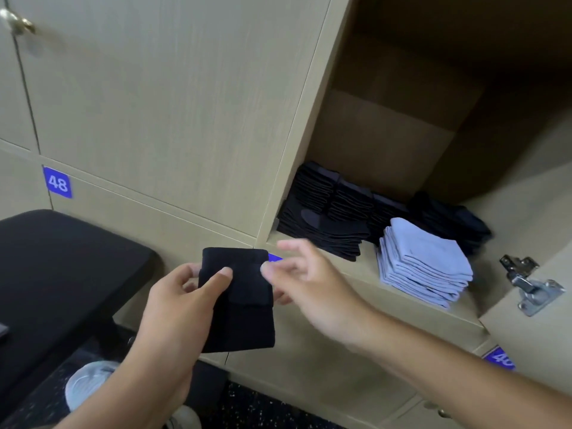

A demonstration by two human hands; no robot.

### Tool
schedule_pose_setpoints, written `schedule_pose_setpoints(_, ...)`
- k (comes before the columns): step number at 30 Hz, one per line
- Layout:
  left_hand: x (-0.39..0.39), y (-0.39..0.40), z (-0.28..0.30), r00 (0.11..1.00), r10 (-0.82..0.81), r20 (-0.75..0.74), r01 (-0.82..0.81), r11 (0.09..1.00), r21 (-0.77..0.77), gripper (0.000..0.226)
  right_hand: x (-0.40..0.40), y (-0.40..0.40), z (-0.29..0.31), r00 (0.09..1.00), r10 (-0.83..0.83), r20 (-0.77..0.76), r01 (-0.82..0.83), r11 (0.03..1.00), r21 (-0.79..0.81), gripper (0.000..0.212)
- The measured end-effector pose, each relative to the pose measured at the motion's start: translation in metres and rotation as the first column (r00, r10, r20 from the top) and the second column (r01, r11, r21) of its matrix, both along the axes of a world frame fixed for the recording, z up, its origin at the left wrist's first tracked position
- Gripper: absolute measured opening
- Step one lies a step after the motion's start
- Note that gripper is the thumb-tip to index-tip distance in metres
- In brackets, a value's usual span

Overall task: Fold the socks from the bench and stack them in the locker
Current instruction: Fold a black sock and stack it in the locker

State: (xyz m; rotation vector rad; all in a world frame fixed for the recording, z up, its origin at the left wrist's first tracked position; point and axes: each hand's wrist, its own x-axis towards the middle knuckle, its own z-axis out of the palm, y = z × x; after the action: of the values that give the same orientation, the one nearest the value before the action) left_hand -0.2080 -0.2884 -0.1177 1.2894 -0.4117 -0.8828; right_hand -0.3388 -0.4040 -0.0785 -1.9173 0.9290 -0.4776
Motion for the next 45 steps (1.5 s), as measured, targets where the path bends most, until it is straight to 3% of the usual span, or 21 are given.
schedule_pose_setpoints(6,-0.003,0.003,0.004,1.0,-0.006,-0.002,0.006,1.0,0.003,0.015,0.0,0.01,-0.005,0.999,0.05,0.019,-0.052,0.988,0.148,0.044)
schedule_pose_setpoints(14,0.003,-0.006,-0.001,0.998,0.049,-0.029,-0.048,0.998,0.028,0.014,-0.005,-0.005,0.006,0.99,-0.045,0.135,0.033,0.995,0.092,0.022)
schedule_pose_setpoints(21,-0.003,-0.008,0.002,0.981,-0.089,0.174,0.069,0.991,0.116,0.007,-0.023,-0.046,0.012,0.95,-0.178,0.255,0.153,0.981,0.117,0.028)
schedule_pose_setpoints(24,-0.005,-0.007,-0.006,0.887,-0.171,0.428,0.073,0.969,0.236,0.011,-0.033,-0.063,0.013,0.905,-0.29,0.311,0.245,0.953,0.176,0.039)
schedule_pose_setpoints(27,-0.008,-0.001,-0.005,0.711,-0.238,0.661,-0.01,0.937,0.348,0.012,-0.042,-0.078,0.019,0.853,-0.396,0.34,0.362,0.918,0.161,0.042)
schedule_pose_setpoints(32,-0.015,0.004,0.001,0.406,-0.336,0.85,-0.116,0.904,0.412,0.022,-0.051,-0.105,0.047,0.823,-0.421,0.382,0.42,0.903,0.091,0.016)
schedule_pose_setpoints(38,-0.017,0.004,0.003,0.353,-0.316,0.881,-0.175,0.902,0.394,0.026,-0.052,-0.173,0.095,0.811,-0.419,0.408,0.422,0.902,0.088,0.016)
schedule_pose_setpoints(45,-0.016,0.004,0.0,0.343,-0.286,0.895,-0.178,0.916,0.361,0.026,-0.051,-0.232,0.11,0.845,-0.451,0.287,0.422,0.892,0.16,0.024)
